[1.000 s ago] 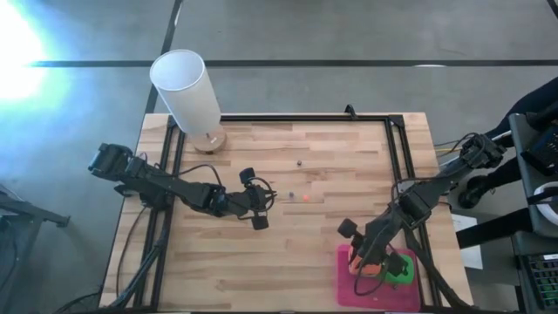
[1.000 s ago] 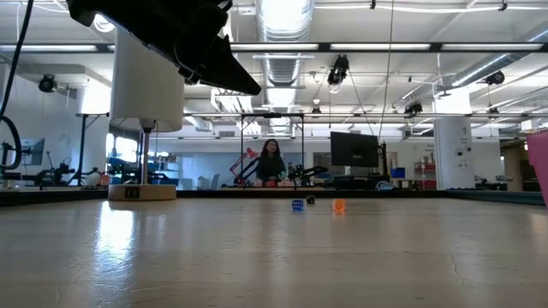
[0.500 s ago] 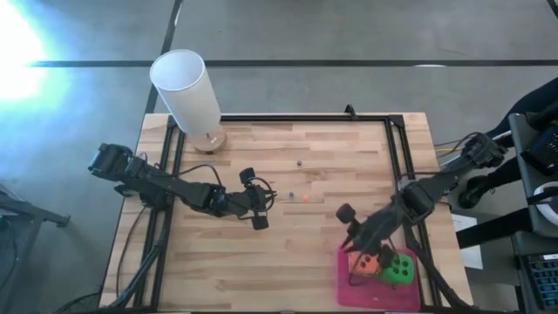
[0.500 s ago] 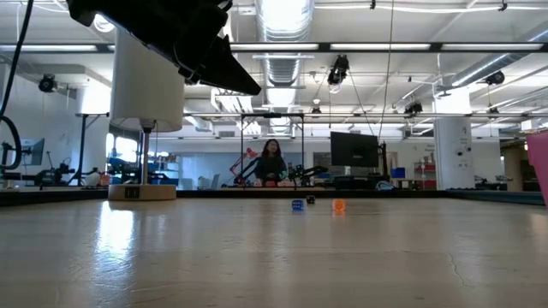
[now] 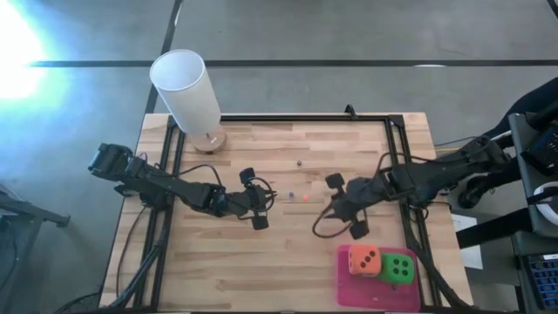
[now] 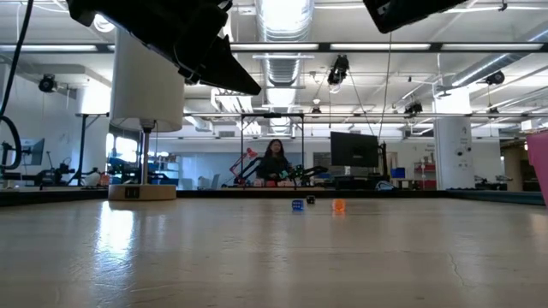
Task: Pick & Place Dice
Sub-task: Put the small blue die into the bin
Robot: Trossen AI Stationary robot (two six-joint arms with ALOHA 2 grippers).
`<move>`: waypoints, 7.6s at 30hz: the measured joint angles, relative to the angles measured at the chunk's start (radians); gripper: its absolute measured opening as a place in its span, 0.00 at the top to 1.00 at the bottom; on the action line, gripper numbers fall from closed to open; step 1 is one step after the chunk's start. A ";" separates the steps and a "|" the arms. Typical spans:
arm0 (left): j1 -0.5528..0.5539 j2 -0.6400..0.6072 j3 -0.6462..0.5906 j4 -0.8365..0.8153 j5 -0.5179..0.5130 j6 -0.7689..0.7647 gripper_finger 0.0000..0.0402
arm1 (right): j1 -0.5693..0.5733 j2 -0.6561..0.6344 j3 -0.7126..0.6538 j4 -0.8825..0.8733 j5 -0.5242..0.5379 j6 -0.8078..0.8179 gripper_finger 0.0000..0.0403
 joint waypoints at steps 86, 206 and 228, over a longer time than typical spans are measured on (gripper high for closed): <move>0.000 0.000 0.000 -0.002 0.000 0.004 0.91 | -0.338 0.493 -0.189 0.446 0.047 0.113 0.66; 0.000 0.000 0.000 -0.005 0.000 0.001 0.91 | -0.257 0.329 -0.154 0.458 0.050 0.202 0.89; 0.000 0.000 0.000 -0.003 0.000 -0.003 0.91 | 0.065 -0.144 -0.155 0.124 0.049 0.150 0.88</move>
